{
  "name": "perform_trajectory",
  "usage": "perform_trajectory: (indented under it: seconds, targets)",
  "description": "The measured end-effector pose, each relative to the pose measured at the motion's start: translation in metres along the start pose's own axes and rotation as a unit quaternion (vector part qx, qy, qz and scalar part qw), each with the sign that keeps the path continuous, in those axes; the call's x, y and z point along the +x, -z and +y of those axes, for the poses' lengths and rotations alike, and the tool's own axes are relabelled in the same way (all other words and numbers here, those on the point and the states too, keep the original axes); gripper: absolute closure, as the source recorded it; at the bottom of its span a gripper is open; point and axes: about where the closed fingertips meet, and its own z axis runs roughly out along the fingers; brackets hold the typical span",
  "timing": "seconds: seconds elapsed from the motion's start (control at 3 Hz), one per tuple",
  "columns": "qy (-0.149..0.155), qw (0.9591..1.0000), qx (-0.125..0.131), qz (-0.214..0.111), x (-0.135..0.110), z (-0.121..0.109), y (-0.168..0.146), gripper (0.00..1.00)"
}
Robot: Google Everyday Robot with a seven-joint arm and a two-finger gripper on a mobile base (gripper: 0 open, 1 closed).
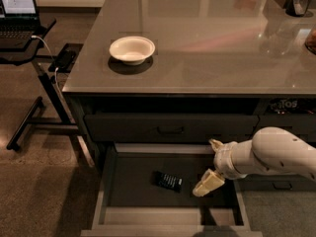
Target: Pick rxbar blueberry from middle drawer and place on counter
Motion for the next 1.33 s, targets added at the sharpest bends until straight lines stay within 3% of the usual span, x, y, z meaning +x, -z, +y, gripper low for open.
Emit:
perform_trajectory:
  seconds: [0.33,0.67,1.33]
  targets:
    - [0.019,0.9998,0.003,-0.003,-0.004,0.005,0.000,0.00]
    - [0.027,0.9991,0.005,-0.034,-0.008,0.001,-0.018,0.00]
    - [0.016,0.9963,-0.057,-0.063,0.018,-0.001,-0.091,0.00]
